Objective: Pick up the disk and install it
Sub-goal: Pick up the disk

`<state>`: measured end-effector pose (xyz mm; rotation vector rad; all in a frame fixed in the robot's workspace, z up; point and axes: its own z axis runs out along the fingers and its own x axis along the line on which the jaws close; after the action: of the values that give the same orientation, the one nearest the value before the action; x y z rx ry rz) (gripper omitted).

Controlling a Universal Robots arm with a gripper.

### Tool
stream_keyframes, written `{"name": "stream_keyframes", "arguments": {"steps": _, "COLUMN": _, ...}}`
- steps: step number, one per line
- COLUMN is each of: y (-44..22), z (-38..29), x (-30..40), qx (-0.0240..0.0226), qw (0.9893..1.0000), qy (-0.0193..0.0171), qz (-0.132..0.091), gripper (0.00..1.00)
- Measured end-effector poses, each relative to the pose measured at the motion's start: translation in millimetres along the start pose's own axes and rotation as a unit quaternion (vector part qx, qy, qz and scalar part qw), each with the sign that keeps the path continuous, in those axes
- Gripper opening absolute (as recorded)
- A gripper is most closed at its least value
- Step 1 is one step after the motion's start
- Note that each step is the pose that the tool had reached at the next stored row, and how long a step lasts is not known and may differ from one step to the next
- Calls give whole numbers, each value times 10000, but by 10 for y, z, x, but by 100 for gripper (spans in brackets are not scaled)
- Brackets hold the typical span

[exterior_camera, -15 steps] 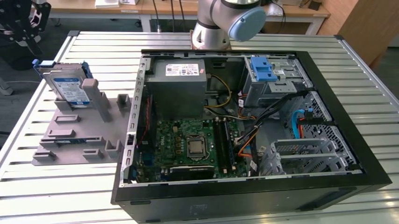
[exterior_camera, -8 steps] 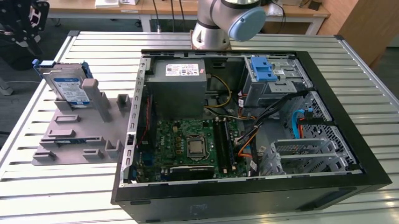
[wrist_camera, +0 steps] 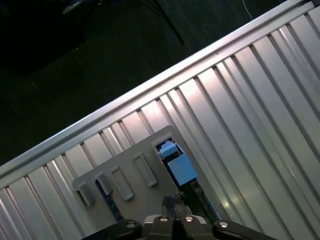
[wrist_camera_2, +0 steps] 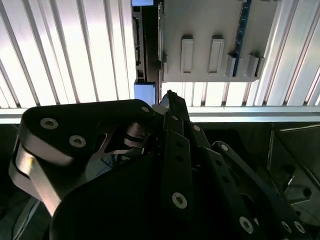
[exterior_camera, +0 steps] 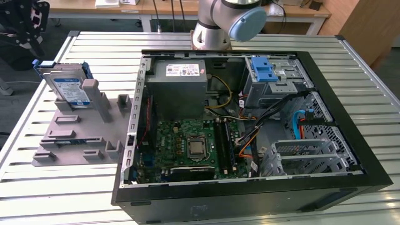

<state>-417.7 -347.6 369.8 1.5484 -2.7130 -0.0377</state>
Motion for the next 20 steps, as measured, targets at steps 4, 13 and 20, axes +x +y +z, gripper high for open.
{"name": "stream_keyframes", "arguments": {"steps": 4, "y": 0, "z": 21, "x": 0, "qx": 6, "qw": 9994, "qy": 4, "qz": -352, "gripper": 11}}
{"name": "stream_keyframes", "arguments": {"steps": 13, "y": -1, "z": 53, "x": 0, "qx": 104, "qw": 9958, "qy": -46, "qz": -913, "gripper": 11}}
{"name": "stream_keyframes", "arguments": {"steps": 20, "y": -2, "z": 65, "x": 0, "qx": 102, "qw": 9903, "qy": -37, "qz": -1384, "gripper": 11}}
